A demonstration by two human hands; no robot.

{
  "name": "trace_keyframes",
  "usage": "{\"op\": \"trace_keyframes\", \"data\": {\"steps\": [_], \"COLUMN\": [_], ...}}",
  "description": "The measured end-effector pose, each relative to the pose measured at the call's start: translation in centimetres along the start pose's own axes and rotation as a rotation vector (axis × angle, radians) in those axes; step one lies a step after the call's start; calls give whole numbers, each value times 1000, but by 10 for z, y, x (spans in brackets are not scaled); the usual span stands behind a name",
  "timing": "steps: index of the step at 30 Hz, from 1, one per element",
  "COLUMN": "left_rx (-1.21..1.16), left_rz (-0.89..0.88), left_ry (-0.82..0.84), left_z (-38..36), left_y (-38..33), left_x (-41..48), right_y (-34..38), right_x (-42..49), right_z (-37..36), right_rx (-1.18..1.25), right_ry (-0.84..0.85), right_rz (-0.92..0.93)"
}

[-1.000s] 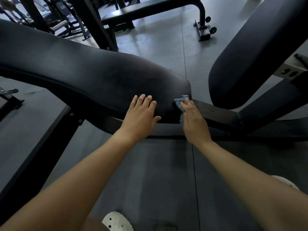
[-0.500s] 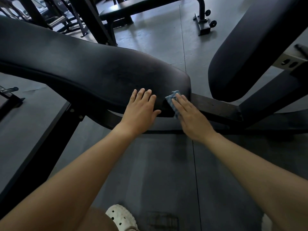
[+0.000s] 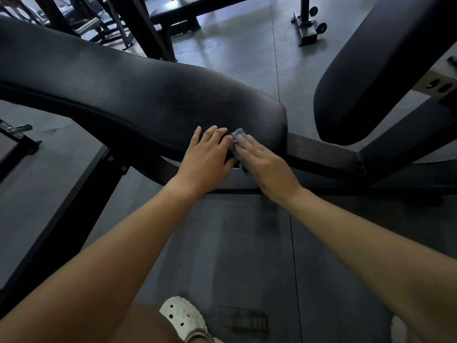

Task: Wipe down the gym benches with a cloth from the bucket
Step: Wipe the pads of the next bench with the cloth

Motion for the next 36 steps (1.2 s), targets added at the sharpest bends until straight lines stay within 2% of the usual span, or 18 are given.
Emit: {"op": "trace_keyframes", "data": {"steps": [3,6,11,15,18,21,25,29,36], "left_rx": [-26,-10,23,18,24,37,71,62,61], "left_rz": [16,5,-8,6,39,86,94,94,5], "left_ry": [-24,-37,-33,-81,-128,-154,-153,-146,-88], "left_z": [5,8,10,16,24,30,32,30,15], "left_y": [6,11,14,17,26,37,43,37,15], "left_x": [-3,-9,-16,-19,-23,-30,-36,-36,-30], "right_y": [10,-13,-53,-38,-15,8,31,7,-31], "right_x": [14,-2,-33,-26,-9,17,40,16,-15], "right_z": [-1,0,-6,-10,-9,-11,-18,-12,-10], "right_rx": [-17,-95,-47,-17,-85,-140,-109,-105,33], "right_ry": [-10,-7,100,29,-24,-9,42,64,36], "right_rz": [53,73,-182,-286,-174,-49,-13,35,-293]}}
Point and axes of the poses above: each hand's wrist, its own x-axis towards the middle knuckle, its own z-axis out of the back of the hand, y = z × x, the point moved 5 cm from there along x, towards the middle knuckle, and after that the axes turned 14 degrees about -x, right-handed, at the moved point
